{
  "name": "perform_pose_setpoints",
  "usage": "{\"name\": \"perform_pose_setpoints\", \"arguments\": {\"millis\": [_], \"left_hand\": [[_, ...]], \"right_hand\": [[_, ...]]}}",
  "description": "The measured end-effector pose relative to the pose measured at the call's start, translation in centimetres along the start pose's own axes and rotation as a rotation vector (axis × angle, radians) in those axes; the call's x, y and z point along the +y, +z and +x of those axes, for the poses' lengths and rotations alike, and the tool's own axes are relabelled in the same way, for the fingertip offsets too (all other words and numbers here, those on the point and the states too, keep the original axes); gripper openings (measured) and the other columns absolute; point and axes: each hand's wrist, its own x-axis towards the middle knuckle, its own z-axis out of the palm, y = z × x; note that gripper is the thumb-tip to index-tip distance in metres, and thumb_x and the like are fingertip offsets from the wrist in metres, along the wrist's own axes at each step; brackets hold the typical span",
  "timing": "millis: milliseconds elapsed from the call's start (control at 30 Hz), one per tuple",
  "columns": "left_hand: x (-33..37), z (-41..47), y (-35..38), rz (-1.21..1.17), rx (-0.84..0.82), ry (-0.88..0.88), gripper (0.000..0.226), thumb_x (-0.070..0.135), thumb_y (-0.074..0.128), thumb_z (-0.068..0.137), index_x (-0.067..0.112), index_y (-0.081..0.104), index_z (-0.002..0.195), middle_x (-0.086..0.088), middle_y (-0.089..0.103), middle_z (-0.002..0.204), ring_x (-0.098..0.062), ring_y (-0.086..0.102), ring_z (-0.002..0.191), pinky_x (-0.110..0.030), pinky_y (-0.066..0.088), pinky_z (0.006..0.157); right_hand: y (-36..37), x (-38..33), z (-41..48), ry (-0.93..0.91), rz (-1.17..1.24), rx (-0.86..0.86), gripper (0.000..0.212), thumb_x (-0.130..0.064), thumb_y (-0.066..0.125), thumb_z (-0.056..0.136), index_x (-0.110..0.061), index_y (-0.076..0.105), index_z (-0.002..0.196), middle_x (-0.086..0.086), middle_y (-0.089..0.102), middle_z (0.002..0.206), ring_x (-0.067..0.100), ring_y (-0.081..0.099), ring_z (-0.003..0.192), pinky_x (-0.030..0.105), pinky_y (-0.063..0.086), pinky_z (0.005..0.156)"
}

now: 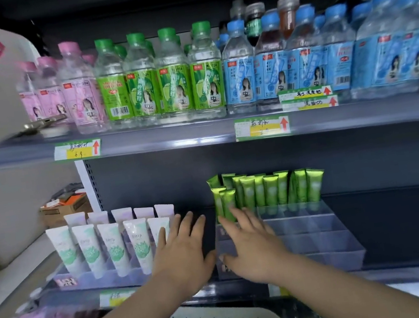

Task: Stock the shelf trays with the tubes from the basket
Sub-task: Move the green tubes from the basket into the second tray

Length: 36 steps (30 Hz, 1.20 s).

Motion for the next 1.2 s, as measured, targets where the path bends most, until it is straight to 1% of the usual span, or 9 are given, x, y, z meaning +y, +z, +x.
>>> {"name": "perform_pose_setpoints", "arguments": {"millis": [133,300,500,633,767,900,1000,1100,1200], "left_hand": [[-0.5,-2.8,0.7,0.000,-0.009,-0.011,0.076,0.053,0.037,0.093,0.025,-0.003,0.151,0.001,-0.004,0.159,-0.022,-0.008,0.147,-0.047,0.004,0.119],[-1.1,-6.1,1.9,-0.001,-0.014,-0.015,0.077,0.053,0.038,0.092,0.024,-0.004,0.150,-0.003,-0.002,0.159,-0.025,-0.006,0.147,-0.048,0.004,0.119],[-1.8,-9.0,4.4,0.012,-0.057,-0.013,0.076,0.054,0.036,0.093,0.023,-0.004,0.150,-0.003,0.000,0.159,-0.023,-0.006,0.147,-0.048,0.005,0.119],[-2.1,-10.5,6.9,-0.030,-0.085,-0.032,0.077,0.053,0.040,0.092,0.021,0.001,0.151,-0.004,0.003,0.159,-0.023,-0.003,0.147,-0.045,0.005,0.120],[-2.5,-11.8,9.7,-0.067,-0.126,-0.042,0.078,0.050,0.045,0.090,0.020,0.006,0.150,-0.005,0.006,0.159,-0.023,-0.001,0.147,-0.045,0.007,0.120],[-2.9,-12.8,12.5,-0.077,-0.195,-0.050,0.076,0.048,0.042,0.092,0.018,0.004,0.151,-0.006,0.006,0.159,-0.022,-0.001,0.147,-0.044,0.007,0.120],[-3.3,-13.0,14.3,-0.096,-0.246,-0.059,0.076,0.049,0.041,0.092,0.018,0.004,0.151,-0.005,0.006,0.159,-0.021,0.000,0.147,-0.044,0.007,0.120],[-3.9,-13.0,15.8,-0.128,-0.282,-0.059,0.073,0.047,0.041,0.093,0.017,0.008,0.151,-0.004,0.009,0.159,-0.021,0.002,0.147,-0.042,0.007,0.120],[-4.3,-12.9,17.1,-0.150,-0.300,-0.050,0.070,0.045,0.043,0.094,0.016,0.012,0.150,-0.005,0.016,0.157,-0.020,0.009,0.146,-0.039,0.010,0.120]], "right_hand": [[1.2,-1.0,-1.8,0.000,-0.017,-0.011,0.077,-0.049,0.044,0.091,-0.031,-0.002,0.150,-0.002,-0.015,0.158,0.022,-0.015,0.145,0.044,-0.001,0.117],[3.3,-2.0,-4.1,-0.015,-0.022,-0.047,0.080,-0.052,0.046,0.091,-0.030,-0.002,0.151,-0.002,-0.017,0.158,0.021,-0.016,0.145,0.044,-0.001,0.117],[6.9,-2.6,-5.9,-0.030,-0.011,-0.099,0.081,-0.054,0.046,0.091,-0.030,-0.003,0.151,-0.002,-0.017,0.158,0.022,-0.016,0.145,0.045,-0.001,0.117],[9.5,-2.5,-6.7,-0.039,0.013,-0.159,0.081,-0.052,0.048,0.091,-0.029,-0.002,0.151,-0.001,-0.018,0.158,0.023,-0.017,0.145,0.045,0.000,0.118],[11.9,-2.5,-7.3,-0.033,0.022,-0.184,0.082,-0.051,0.051,0.089,-0.027,0.003,0.151,0.000,-0.010,0.159,0.023,-0.010,0.146,0.043,0.002,0.118],[14.5,-2.2,-7.7,-0.008,0.116,-0.275,0.083,-0.046,0.054,0.089,-0.028,0.002,0.151,-0.001,-0.012,0.159,0.022,-0.013,0.146,0.043,-0.001,0.117],[16.1,-1.8,-7.7,0.010,0.121,-0.327,0.084,-0.047,0.054,0.089,-0.028,0.001,0.151,-0.001,-0.012,0.159,0.021,-0.012,0.146,0.040,-0.002,0.117],[17.5,-1.3,-7.5,0.016,0.107,-0.380,0.083,-0.046,0.055,0.089,-0.026,0.003,0.151,0.002,-0.009,0.159,0.023,-0.009,0.146,0.039,0.000,0.117],[19.0,-0.8,-7.2,0.017,0.119,-0.433,0.084,-0.048,0.057,0.086,-0.025,0.007,0.150,0.004,-0.002,0.159,0.024,-0.002,0.146,0.041,0.006,0.119]]}}
